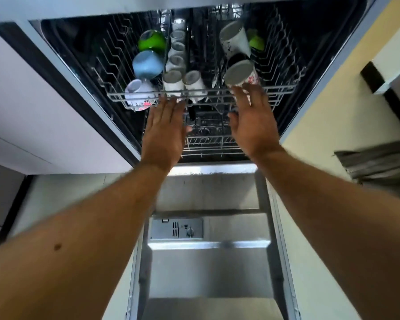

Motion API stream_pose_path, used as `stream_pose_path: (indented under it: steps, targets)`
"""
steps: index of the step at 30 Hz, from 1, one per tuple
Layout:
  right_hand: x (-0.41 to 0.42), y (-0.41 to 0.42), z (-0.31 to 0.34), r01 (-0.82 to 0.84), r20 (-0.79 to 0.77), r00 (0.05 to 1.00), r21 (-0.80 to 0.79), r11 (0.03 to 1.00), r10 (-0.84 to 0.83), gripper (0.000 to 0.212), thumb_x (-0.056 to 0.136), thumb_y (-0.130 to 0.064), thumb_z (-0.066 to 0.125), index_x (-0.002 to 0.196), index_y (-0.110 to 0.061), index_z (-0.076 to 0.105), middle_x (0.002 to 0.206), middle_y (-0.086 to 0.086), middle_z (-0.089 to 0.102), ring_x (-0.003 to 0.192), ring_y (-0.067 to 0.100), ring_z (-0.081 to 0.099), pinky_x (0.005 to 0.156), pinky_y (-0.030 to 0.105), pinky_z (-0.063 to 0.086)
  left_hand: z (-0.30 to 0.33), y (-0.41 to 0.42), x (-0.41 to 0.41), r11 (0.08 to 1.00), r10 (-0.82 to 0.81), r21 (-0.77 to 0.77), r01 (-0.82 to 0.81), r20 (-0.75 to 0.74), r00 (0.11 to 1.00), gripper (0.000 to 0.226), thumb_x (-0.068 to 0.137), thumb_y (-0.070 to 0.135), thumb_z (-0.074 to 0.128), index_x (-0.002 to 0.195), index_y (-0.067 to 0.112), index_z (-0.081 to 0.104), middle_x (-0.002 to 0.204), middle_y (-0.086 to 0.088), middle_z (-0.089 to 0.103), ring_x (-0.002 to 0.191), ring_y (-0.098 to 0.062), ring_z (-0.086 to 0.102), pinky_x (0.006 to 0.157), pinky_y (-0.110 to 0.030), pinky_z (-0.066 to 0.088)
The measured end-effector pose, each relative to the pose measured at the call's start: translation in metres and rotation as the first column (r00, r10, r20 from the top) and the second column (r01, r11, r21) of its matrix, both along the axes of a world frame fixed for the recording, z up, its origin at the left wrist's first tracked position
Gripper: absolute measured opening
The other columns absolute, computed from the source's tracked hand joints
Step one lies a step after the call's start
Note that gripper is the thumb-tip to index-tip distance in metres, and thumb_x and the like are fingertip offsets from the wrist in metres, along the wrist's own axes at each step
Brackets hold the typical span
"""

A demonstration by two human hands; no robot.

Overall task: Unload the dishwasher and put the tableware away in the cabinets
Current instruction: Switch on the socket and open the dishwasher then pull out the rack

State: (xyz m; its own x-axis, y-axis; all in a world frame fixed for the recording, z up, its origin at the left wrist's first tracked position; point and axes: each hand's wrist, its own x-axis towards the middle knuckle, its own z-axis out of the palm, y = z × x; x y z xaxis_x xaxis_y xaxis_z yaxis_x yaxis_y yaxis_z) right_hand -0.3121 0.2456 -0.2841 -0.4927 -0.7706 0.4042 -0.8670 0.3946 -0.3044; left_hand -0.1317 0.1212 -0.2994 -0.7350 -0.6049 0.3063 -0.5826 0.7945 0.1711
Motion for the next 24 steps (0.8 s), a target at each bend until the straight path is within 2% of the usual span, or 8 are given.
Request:
stream_pose_path:
  steps: [4,6,7,10,13,15,19,24]
  targets:
    - [-0.031,-0.030,0.009,-0.021,-0.122,0.992,0.082,0.996,0.031,0.054,0.098,-0.022,0.053,0.149,-0.010,0.038,0.150,0.014,0.040,0.143,0.035,0.031,0.120,0.047,0.024,0.012,-0.040,-0.031,0.998,0.033,-0.051,-0.031,0.054,0.998,0.057,0.105,0.032,0.035,0.155,0.010,0.021,0.161,-0.013,0.023,0.151,-0.028,0.011,0.123,-0.046,0.010]
    - [-0.037,-0.038,0.007,-0.046,-0.177,0.982,0.107,0.993,0.064,0.050,0.098,-0.021,0.054,0.146,-0.011,0.043,0.145,0.014,0.047,0.139,0.035,0.037,0.118,0.048,0.028,0.010,-0.055,-0.037,0.998,0.052,-0.032,-0.049,0.103,0.993,0.051,0.105,0.029,0.034,0.153,0.012,0.028,0.157,-0.013,0.031,0.149,-0.028,0.018,0.123,-0.044,0.011]
    - [-0.039,-0.040,0.006,-0.053,-0.195,0.978,0.103,0.993,0.072,0.047,0.098,-0.022,0.054,0.144,-0.011,0.046,0.142,0.013,0.051,0.135,0.035,0.041,0.115,0.049,0.032,0.010,-0.061,-0.038,0.999,0.048,-0.012,-0.047,0.100,0.994,0.047,0.105,0.027,0.037,0.150,0.015,0.035,0.152,-0.013,0.040,0.145,-0.029,0.027,0.121,-0.044,0.017]
    - [-0.041,-0.045,0.004,-0.065,-0.194,0.977,0.134,0.989,0.090,0.040,0.100,-0.028,0.051,0.138,-0.015,0.055,0.135,0.010,0.057,0.130,0.033,0.044,0.110,0.048,0.039,0.016,-0.070,-0.041,0.997,0.061,0.037,-0.061,0.011,0.998,0.031,0.104,0.030,0.044,0.130,0.025,0.059,0.123,-0.011,0.064,0.115,-0.031,0.056,0.095,-0.044,0.049]
    - [-0.041,-0.047,0.001,-0.075,-0.149,0.985,0.107,0.991,0.091,0.032,0.096,-0.023,0.058,0.127,-0.017,0.064,0.127,0.009,0.063,0.125,0.032,0.049,0.107,0.047,0.041,0.021,-0.075,-0.047,0.994,0.108,0.026,-0.109,0.049,0.993,0.032,0.102,0.044,0.042,0.111,0.028,0.067,0.104,-0.006,0.072,0.094,-0.028,0.066,0.077,-0.040,0.055]
    - [-0.041,-0.050,0.003,-0.083,-0.090,0.992,0.070,0.994,0.089,0.028,0.095,-0.019,0.060,0.122,-0.016,0.068,0.125,0.009,0.065,0.125,0.031,0.050,0.109,0.045,0.039,0.020,-0.079,-0.050,0.987,0.146,0.061,-0.148,0.029,0.989,0.031,0.100,0.047,0.045,0.106,0.030,0.069,0.099,-0.004,0.073,0.087,-0.025,0.068,0.070,-0.032,0.050]
    - [-0.044,-0.055,0.010,-0.087,0.080,0.993,0.063,0.994,0.082,0.026,0.099,-0.021,0.055,0.120,-0.016,0.071,0.120,0.015,0.069,0.117,0.032,0.057,0.108,0.039,0.040,0.022,-0.081,-0.054,0.979,0.145,0.144,-0.146,0.018,0.989,0.035,0.098,0.048,0.046,0.106,0.026,0.072,0.101,-0.005,0.073,0.090,-0.027,0.067,0.078,-0.036,0.053]
    - [-0.040,-0.055,0.013,-0.055,0.151,0.988,0.075,0.996,0.043,0.027,0.100,-0.022,0.052,0.117,-0.017,0.072,0.117,0.013,0.070,0.113,0.029,0.060,0.106,0.033,0.041,0.022,-0.075,-0.055,0.942,0.172,0.298,-0.154,-0.035,0.984,0.032,0.097,0.046,0.051,0.104,0.023,0.073,0.104,-0.004,0.073,0.093,-0.026,0.066,0.087,-0.039,0.049]
